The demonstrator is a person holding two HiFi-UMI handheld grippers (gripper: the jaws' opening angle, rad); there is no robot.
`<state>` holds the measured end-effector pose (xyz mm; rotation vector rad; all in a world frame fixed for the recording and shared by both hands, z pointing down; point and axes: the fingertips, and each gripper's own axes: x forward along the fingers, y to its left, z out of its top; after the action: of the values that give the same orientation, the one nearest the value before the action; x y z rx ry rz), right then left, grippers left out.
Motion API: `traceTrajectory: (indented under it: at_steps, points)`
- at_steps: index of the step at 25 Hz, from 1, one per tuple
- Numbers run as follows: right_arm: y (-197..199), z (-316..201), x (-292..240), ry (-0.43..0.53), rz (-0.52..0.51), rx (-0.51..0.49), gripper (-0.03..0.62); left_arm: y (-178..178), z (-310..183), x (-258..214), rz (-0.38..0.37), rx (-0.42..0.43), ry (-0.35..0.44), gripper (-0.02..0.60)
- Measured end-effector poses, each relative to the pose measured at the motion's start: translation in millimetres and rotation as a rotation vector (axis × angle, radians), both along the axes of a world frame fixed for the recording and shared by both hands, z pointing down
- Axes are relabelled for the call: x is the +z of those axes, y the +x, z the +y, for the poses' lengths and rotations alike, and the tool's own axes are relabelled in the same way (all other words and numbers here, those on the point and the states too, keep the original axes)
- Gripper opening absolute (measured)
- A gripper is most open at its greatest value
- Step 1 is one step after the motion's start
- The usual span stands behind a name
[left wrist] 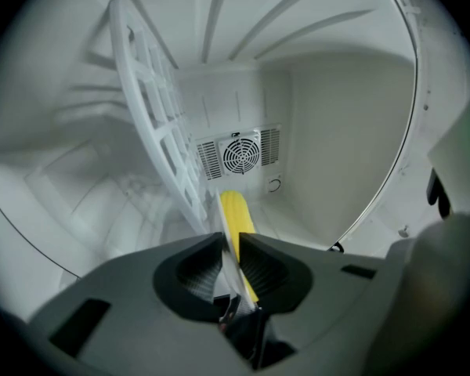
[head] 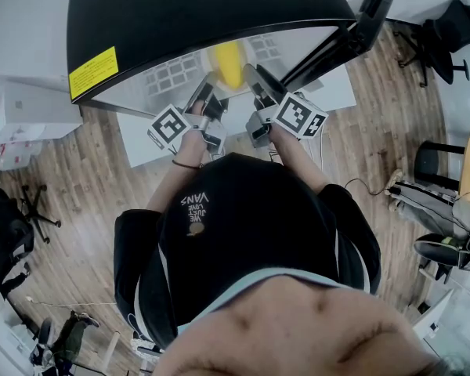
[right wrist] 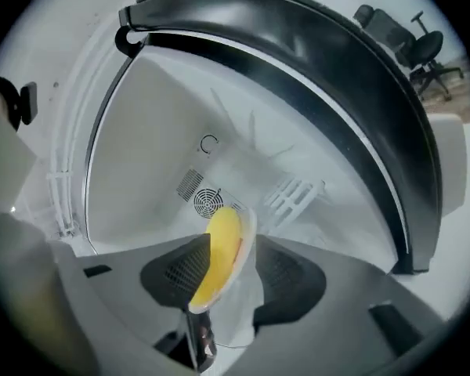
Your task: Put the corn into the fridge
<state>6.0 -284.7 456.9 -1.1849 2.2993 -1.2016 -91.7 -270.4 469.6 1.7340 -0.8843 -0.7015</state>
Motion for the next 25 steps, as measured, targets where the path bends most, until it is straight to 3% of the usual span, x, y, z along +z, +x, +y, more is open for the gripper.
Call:
traceTrajectory:
  at_steps: [11, 25]
  points:
    - [-3, 24, -16, 0.263, 0.365, -0.037, 0.178, -3, -3, -1, -0.003, -0.011, 0.003, 0.048]
    - [-25, 61, -13, 0.37, 0.527, -0.122, 0.154, -6, 0, -4, -0.021, -0.033, 0.03, 0.048]
